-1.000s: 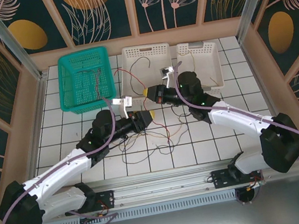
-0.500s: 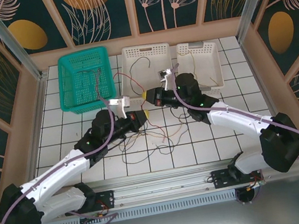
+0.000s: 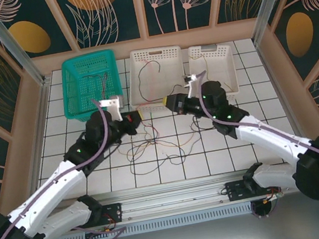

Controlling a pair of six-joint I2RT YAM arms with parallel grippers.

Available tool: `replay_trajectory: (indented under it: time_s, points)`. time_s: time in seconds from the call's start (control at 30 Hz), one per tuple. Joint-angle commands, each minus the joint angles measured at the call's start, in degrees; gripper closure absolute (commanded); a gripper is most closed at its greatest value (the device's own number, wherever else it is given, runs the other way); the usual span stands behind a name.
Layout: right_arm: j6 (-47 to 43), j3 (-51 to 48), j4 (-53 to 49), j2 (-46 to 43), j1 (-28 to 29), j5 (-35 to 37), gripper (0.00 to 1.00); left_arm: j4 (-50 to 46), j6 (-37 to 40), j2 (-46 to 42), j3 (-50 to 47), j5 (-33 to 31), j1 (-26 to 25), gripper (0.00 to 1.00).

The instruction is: Untangle the cables

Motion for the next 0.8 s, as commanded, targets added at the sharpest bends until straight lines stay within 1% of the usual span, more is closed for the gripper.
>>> replay_trajectory:
  time_s: [0.0, 0.13, 0.17, 0.27, 0.4, 0.47, 0.57, 0.77]
  points:
    - [-1.45, -2.92, -1.05, -5.36, -1.65, 2.29, 0.63, -6.02, 5.3, 0.92, 5.21, -1.35, 4.18, 1.0]
    - [-2.32, -5.89, -2.07, -11.72, -2.52, 2.5, 0.58, -9.47, 9.19, 4.45, 12.85, -1.74, 7.26, 1.0]
    - [-2.5, -6.5, -2.39, -12.98, -4.2, 2.63, 0.58, -10.1, 10.33, 5.26, 14.48, -2.09, 7.88, 1.0]
    - [-3.28, -8.24, -3.59, -16.92, -4.78, 3.13, 0.57, -11.67, 13.74, 7.68, 18.91, -5.22, 10.82, 1.0]
    - [-4.01, -11.15, -3.66, -21.71, -4.9, 3.6, 0.57, -10.8, 16.79, 10.87, 22.83, -9.26, 16.04, 1.0]
    - [-4.23, -12.48, -3.37, -23.64, -4.94, 3.45, 0.57, -10.1, 17.88, 13.14, 24.78, -11.9, 17.49, 1.0]
    - [-4.59, -13.96, -3.47, -25.8, -5.01, 3.5, 0.57, -6.17, 18.59, 15.27, 25.66, -16.64, 18.41, 1.0]
    - [-6.98, -15.42, -6.18, -29.53, -4.93, 4.79, 0.57, 3.75, 22.32, 20.45, 23.77, -21.64, 20.92, 1.0]
